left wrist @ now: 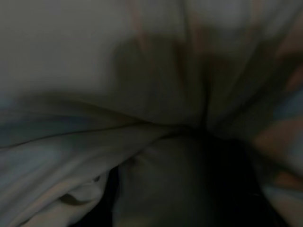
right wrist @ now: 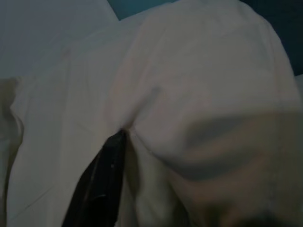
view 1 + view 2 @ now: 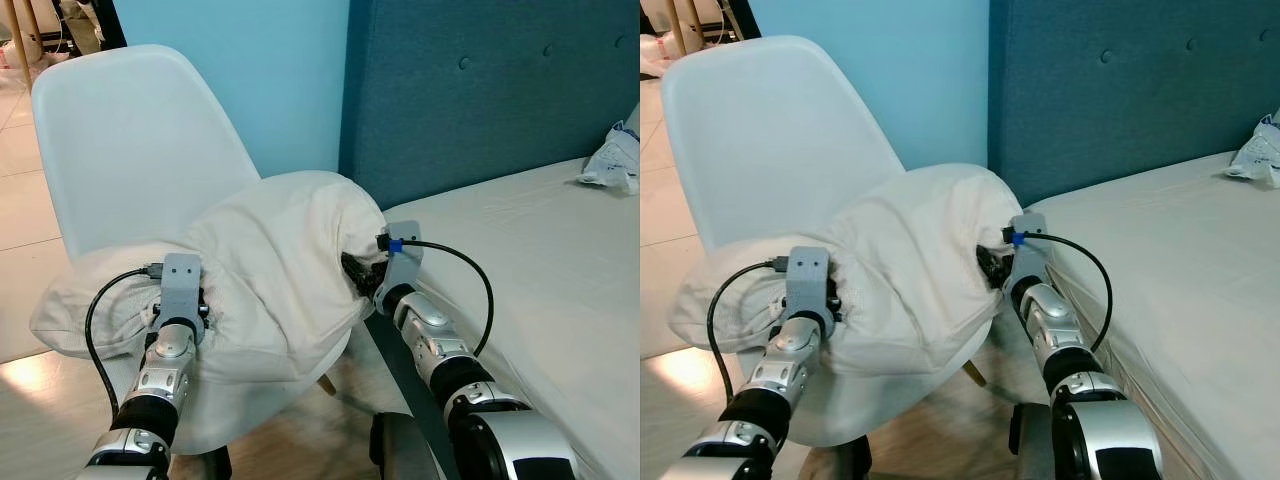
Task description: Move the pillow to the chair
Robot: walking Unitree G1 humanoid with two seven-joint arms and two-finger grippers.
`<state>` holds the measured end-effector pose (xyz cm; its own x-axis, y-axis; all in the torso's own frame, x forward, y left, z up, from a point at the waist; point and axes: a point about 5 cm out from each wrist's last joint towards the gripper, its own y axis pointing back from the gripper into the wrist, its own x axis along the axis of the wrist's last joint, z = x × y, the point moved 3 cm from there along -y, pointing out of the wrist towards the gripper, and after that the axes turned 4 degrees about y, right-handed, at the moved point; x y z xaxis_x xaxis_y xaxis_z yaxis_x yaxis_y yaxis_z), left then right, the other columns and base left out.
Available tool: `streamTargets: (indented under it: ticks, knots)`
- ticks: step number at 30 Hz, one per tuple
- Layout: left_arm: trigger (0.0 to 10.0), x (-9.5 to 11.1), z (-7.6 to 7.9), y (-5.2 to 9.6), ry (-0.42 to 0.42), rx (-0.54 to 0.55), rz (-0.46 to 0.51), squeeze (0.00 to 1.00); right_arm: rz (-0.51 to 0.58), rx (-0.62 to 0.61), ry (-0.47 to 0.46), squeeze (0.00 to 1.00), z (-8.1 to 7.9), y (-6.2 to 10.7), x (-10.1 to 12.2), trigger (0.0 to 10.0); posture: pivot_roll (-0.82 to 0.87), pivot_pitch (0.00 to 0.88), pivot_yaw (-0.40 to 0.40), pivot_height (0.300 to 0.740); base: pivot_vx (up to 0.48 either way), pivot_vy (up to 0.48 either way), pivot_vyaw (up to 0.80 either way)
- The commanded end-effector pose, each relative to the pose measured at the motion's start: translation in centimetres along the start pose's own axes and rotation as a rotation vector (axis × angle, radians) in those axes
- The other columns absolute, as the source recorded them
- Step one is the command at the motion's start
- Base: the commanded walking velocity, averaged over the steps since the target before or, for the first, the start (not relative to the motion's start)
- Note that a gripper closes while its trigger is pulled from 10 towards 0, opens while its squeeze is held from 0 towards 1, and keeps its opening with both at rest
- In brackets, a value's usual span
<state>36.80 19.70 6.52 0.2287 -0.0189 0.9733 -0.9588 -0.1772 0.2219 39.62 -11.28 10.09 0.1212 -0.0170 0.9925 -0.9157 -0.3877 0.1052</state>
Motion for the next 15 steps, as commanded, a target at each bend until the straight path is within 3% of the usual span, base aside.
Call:
streamTargets:
  ticks: [1, 8, 13, 14, 15]
  knots:
    - [10.0, -1.0, -0.8, 0.3, -0.004, 0.003, -0.036, 1.00, -0.061, 0.029, -0.030, 1.00, -0.6, 0.3, -1.7, 10.0, 0.03, 0.097, -0.018, 0.550, 0.000, 0.000, 0.00]
    - [10.0, -1.3, -2.1, 0.6, -0.002, 0.016, -0.037, 1.00, -0.066, -0.003, -0.048, 1.00, 0.8, 1.0, -2.0, 10.0, 0.03, 0.098, -0.019, 0.550, 0.000, 0.000, 0.00]
    - [10.0, -1.6, -3.2, 1.0, -0.016, 0.042, -0.045, 1.00, -0.064, -0.063, 0.006, 1.00, 2.1, 1.4, -1.7, 10.0, 0.03, 0.097, -0.017, 0.550, 0.000, 0.000, 0.00]
    - [10.0, -1.8, -5.1, 1.3, -0.057, 0.098, -0.070, 1.00, -0.076, -0.142, 0.076, 0.00, 3.9, 2.0, -1.5, 10.0, 0.03, 0.098, -0.014, 0.550, 0.000, 0.000, 0.00]
    - [10.0, -1.8, -5.1, 1.3, -0.057, 0.098, -0.070, 1.00, -0.076, -0.142, 0.076, 0.00, 3.9, 2.0, -1.5, 10.0, 0.03, 0.098, -0.014, 0.550, 0.000, 0.000, 0.00]
